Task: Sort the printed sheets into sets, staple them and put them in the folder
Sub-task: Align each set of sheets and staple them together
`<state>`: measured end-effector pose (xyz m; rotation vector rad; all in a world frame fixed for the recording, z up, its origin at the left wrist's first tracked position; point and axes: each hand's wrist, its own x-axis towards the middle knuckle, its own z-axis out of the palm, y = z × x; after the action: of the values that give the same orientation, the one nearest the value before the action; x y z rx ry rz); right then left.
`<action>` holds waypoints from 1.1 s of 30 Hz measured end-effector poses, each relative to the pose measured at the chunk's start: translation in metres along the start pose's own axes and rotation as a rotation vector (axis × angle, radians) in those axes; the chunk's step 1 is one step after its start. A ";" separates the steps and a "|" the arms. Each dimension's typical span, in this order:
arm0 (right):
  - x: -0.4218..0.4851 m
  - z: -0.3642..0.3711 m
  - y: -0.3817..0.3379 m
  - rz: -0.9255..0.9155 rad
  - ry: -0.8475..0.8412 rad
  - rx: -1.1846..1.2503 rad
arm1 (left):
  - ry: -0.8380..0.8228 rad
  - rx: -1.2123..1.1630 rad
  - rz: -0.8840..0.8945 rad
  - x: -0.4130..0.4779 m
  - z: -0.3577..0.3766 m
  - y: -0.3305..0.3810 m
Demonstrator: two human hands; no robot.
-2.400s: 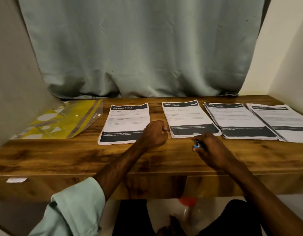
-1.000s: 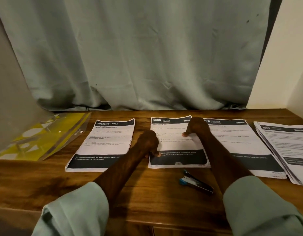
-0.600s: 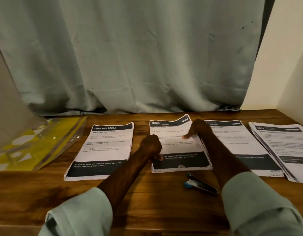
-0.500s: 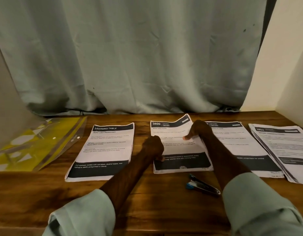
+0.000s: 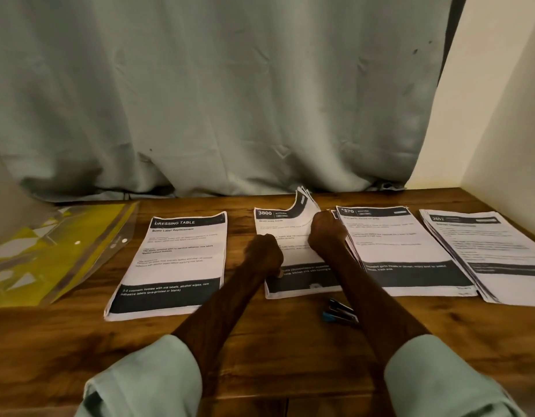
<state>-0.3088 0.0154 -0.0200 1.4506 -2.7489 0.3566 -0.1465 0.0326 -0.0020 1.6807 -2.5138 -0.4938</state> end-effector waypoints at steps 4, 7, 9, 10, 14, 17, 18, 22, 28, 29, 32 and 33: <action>0.016 -0.013 0.016 0.023 -0.030 0.286 | -0.007 -0.054 -0.031 0.001 0.001 -0.001; 0.028 -0.018 0.029 0.032 -0.097 0.540 | -0.009 -0.094 -0.032 0.002 0.003 -0.004; 0.031 -0.017 0.034 -0.016 -0.116 0.624 | -0.020 -0.115 -0.019 0.002 0.002 -0.009; 0.029 -0.018 0.034 -0.066 -0.103 0.654 | -0.032 -0.135 -0.009 0.002 0.001 -0.014; 0.017 -0.034 0.035 -0.217 0.023 0.834 | -0.080 -0.335 0.052 0.006 -0.007 -0.045; 0.002 -0.056 0.037 -0.279 -0.008 1.029 | 0.016 -0.502 0.057 0.008 -0.023 -0.063; -0.002 -0.061 0.038 -0.294 -0.031 1.085 | 0.052 -0.612 0.059 0.009 -0.033 -0.064; -0.019 -0.080 0.040 -0.325 -0.092 1.320 | 0.023 -1.176 0.114 0.005 -0.069 -0.058; -0.030 -0.091 0.026 -0.361 0.107 1.408 | 0.157 -1.349 0.293 0.009 -0.085 -0.042; -0.031 -0.091 0.024 -0.373 0.149 1.408 | 0.212 -1.313 0.324 0.009 -0.088 -0.039; -0.036 -0.095 0.020 -0.419 0.242 1.379 | 0.338 -1.241 0.364 0.006 -0.098 -0.033; -0.037 -0.096 0.020 -0.434 0.287 1.354 | 0.361 -1.228 0.378 0.005 -0.100 -0.032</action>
<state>-0.3131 0.0759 0.0653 1.7699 -1.7132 2.3894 -0.0967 -0.0054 0.0824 0.7028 -1.5474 -1.1922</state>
